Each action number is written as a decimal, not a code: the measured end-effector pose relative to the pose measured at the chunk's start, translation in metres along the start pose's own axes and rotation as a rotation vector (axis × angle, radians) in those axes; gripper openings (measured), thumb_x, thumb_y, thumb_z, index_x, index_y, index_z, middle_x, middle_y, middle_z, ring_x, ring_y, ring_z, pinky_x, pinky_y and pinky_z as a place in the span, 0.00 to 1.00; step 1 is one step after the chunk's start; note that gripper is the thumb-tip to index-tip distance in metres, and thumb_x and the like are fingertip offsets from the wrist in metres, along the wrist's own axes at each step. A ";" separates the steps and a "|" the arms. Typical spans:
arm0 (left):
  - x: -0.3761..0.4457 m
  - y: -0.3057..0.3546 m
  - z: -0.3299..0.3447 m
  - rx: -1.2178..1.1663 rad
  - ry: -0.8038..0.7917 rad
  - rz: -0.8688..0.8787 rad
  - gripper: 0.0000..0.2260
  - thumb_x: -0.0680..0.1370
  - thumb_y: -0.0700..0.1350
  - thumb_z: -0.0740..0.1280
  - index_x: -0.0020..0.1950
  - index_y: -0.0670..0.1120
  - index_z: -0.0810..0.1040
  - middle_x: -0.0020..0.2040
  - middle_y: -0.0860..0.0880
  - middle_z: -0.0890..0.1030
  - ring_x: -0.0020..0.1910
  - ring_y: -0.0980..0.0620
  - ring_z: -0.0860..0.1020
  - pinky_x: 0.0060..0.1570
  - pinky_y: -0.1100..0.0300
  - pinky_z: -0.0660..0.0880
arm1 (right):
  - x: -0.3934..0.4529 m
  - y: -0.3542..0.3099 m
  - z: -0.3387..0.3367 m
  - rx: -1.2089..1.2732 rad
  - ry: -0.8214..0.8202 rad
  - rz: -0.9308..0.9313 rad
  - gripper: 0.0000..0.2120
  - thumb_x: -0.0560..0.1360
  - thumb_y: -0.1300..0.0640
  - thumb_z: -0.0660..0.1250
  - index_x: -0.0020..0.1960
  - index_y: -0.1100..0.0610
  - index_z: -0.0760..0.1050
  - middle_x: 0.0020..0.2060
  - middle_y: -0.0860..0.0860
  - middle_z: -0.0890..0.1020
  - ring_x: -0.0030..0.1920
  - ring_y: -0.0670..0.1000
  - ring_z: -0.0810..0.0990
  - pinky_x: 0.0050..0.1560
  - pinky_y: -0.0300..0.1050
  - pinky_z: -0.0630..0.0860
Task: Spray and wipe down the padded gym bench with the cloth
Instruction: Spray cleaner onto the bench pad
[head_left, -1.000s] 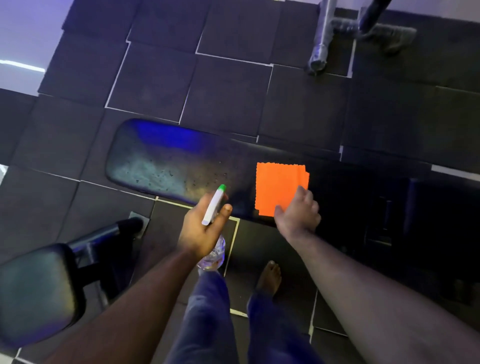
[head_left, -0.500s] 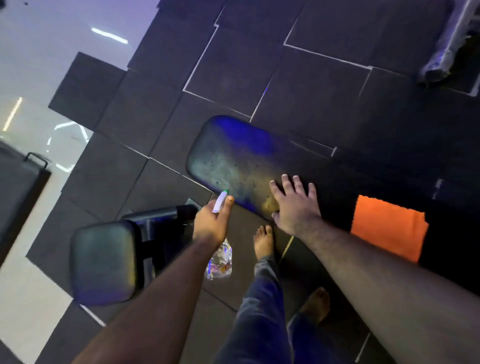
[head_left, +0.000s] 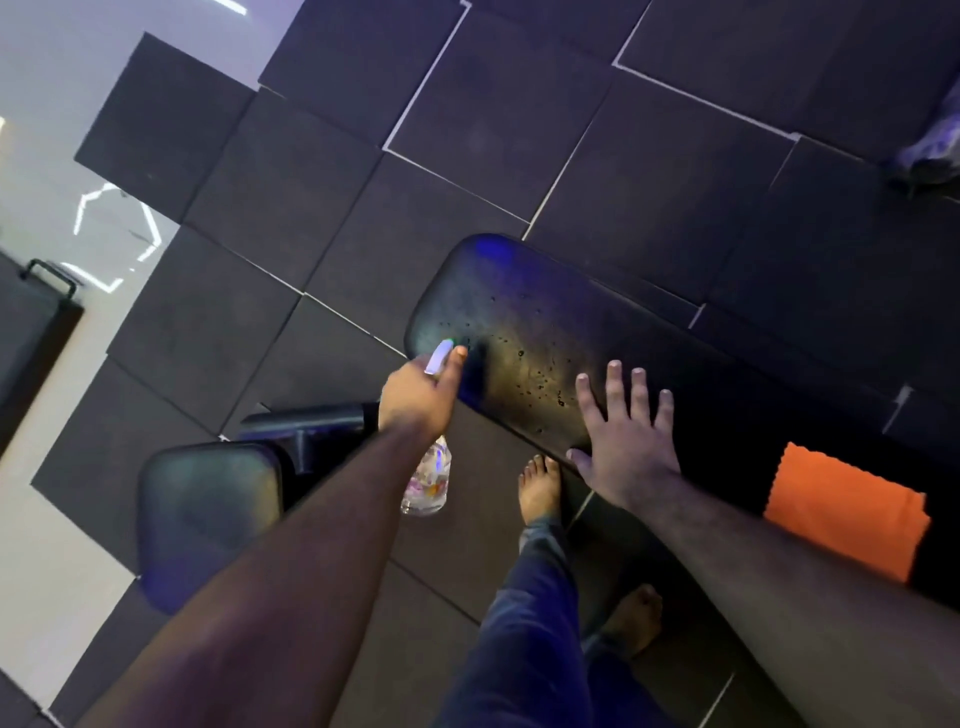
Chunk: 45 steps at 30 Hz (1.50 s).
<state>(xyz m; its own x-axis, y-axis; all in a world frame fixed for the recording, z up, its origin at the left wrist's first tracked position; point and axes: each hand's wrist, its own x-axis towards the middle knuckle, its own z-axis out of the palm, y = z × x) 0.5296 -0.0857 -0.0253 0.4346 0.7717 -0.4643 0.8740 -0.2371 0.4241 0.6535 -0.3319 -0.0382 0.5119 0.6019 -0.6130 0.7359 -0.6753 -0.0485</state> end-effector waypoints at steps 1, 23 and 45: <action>0.009 0.006 -0.002 -0.003 -0.002 0.000 0.27 0.83 0.69 0.62 0.56 0.47 0.84 0.48 0.42 0.87 0.53 0.36 0.84 0.52 0.48 0.79 | 0.000 0.001 0.000 -0.002 0.003 -0.003 0.50 0.80 0.29 0.58 0.85 0.49 0.31 0.85 0.62 0.36 0.84 0.69 0.39 0.80 0.75 0.48; -0.060 0.003 0.033 0.347 -0.222 0.150 0.29 0.84 0.71 0.59 0.45 0.48 0.84 0.35 0.46 0.80 0.50 0.35 0.85 0.43 0.50 0.75 | -0.024 0.042 0.010 0.028 0.048 -0.118 0.44 0.83 0.37 0.62 0.86 0.44 0.36 0.86 0.53 0.36 0.86 0.61 0.39 0.84 0.67 0.51; -0.101 0.050 0.070 0.368 -0.285 0.251 0.25 0.74 0.74 0.70 0.54 0.53 0.81 0.41 0.50 0.82 0.50 0.42 0.86 0.42 0.56 0.74 | -0.082 0.093 0.047 0.112 0.052 0.018 0.43 0.83 0.38 0.61 0.86 0.45 0.36 0.87 0.51 0.40 0.87 0.58 0.44 0.83 0.66 0.51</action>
<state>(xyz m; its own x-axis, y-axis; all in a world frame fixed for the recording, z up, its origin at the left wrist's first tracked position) 0.5445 -0.2170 -0.0119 0.6371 0.4860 -0.5982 0.7319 -0.6249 0.2717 0.6588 -0.4638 -0.0292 0.5493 0.6086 -0.5726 0.6738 -0.7279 -0.1272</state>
